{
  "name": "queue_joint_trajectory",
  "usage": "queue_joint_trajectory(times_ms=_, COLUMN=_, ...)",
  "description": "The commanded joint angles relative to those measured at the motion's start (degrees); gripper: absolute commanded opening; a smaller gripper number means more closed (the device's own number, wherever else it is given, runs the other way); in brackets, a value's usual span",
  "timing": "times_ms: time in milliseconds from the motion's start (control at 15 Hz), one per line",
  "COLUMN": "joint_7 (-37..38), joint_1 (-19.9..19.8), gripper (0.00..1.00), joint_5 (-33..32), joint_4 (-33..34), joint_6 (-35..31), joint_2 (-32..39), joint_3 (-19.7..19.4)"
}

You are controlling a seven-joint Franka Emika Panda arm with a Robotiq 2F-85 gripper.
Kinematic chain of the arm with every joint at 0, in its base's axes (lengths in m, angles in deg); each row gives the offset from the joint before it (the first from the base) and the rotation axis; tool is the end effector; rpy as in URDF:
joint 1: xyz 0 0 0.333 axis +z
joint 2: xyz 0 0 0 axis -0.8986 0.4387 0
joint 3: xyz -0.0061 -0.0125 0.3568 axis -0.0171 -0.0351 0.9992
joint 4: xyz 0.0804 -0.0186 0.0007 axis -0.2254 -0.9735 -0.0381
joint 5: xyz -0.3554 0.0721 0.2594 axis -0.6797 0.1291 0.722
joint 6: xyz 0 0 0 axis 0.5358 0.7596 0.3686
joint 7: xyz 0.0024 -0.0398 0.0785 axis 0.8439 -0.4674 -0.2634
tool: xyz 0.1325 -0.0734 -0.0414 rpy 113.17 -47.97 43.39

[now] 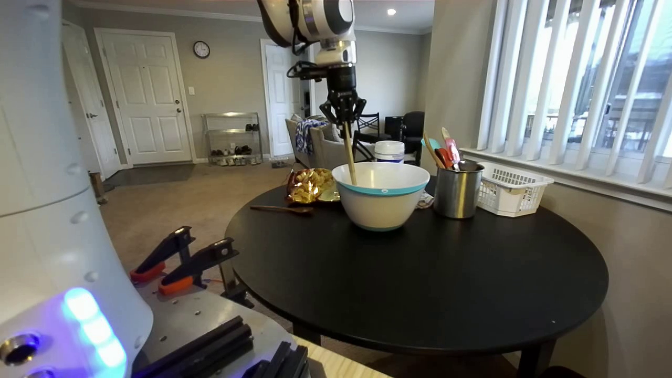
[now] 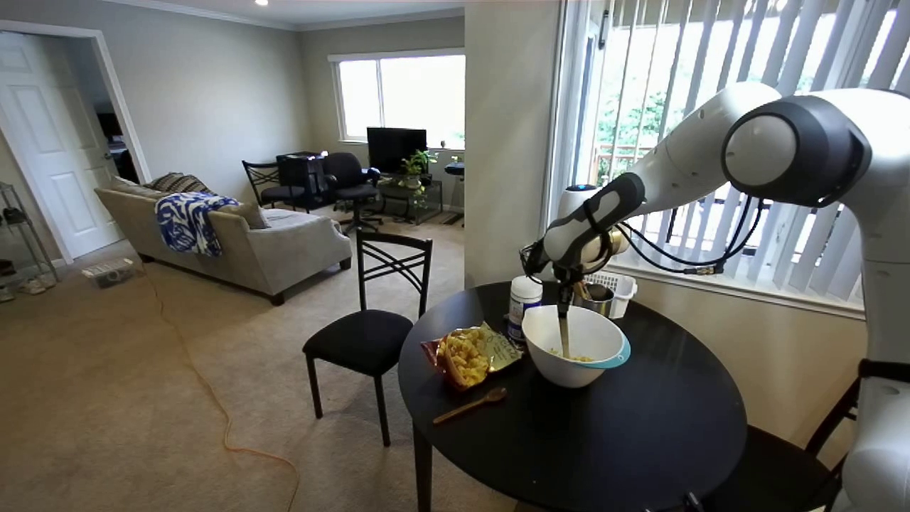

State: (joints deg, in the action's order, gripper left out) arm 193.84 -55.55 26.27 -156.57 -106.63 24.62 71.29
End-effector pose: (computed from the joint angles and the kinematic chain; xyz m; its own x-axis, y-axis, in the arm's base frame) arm 0.6792 0.0317 0.2290 -0.5934 -0.8048 -0.0090 -0.7986 0.5902 -0.1179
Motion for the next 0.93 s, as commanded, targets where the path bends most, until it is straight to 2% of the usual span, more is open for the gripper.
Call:
queue_joint_trajectory(times_ms=0, joint_7=-1.68, joint_1=-1.13, gripper=0.05, joint_5=3.46, joint_4=-0.16, joint_6=6.00, joint_2=-0.63, joint_3=2.27)
queue_joint_trajectory(times_ms=867, joint_7=-2.88, joint_1=-2.96, gripper=0.05, joint_5=8.26, joint_4=1.78, joint_6=10.65, joint_2=0.24, joint_3=3.81)
